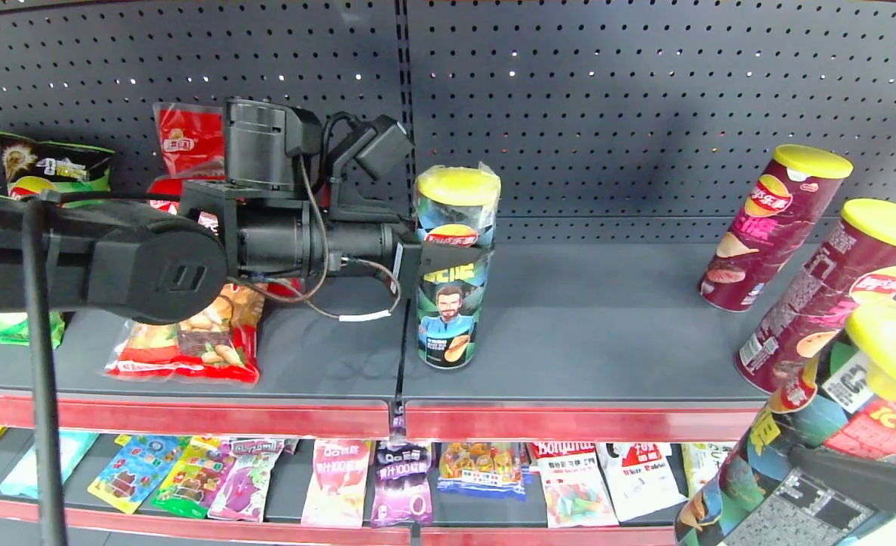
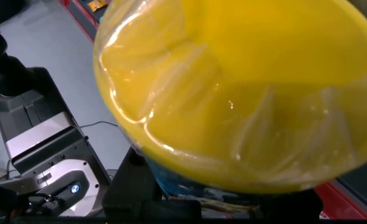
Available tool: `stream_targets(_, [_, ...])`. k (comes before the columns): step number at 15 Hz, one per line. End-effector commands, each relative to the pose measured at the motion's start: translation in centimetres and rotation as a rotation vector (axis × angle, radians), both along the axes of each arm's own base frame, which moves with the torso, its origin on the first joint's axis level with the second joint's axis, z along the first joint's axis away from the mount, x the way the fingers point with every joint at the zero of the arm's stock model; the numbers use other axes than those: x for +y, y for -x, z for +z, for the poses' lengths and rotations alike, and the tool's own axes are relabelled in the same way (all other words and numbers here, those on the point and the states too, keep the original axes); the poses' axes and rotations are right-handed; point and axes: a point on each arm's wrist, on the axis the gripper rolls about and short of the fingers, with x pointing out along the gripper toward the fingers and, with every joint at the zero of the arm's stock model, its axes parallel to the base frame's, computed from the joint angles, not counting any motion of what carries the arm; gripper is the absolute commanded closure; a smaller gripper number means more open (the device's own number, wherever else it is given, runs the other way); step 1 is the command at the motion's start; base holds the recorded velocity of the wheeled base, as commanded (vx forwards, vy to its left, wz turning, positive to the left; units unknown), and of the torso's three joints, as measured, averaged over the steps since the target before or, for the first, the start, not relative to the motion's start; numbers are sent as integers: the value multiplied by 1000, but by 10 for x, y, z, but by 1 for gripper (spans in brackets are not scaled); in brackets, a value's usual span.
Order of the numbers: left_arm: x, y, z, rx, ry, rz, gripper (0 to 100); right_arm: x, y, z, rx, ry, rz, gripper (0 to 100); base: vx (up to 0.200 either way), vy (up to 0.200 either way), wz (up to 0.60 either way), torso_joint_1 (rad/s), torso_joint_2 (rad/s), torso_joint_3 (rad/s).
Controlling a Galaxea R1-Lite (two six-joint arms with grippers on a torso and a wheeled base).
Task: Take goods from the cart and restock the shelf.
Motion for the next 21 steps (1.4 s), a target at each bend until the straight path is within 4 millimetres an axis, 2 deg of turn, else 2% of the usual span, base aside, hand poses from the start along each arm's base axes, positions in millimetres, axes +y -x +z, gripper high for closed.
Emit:
stream_targets(1, [-1,11,1,12,4,5,100,0,0,0,1,0,1,100,0,0,0,0,0,0])
stream_targets(9, [2,23,-23,32,18,18,100,0,0,-1,6,1,1,100,0,0,0,0,0,0])
stream_targets(16, [3,29,-21,34,29,15,100,0,-1,-1,8,2,1,100,0,0,0,0,0,0])
stream_targets(21, [8,37,-29,48,20,15,100,1,-2,-1,10,3,1,100,0,0,0,0,0,0])
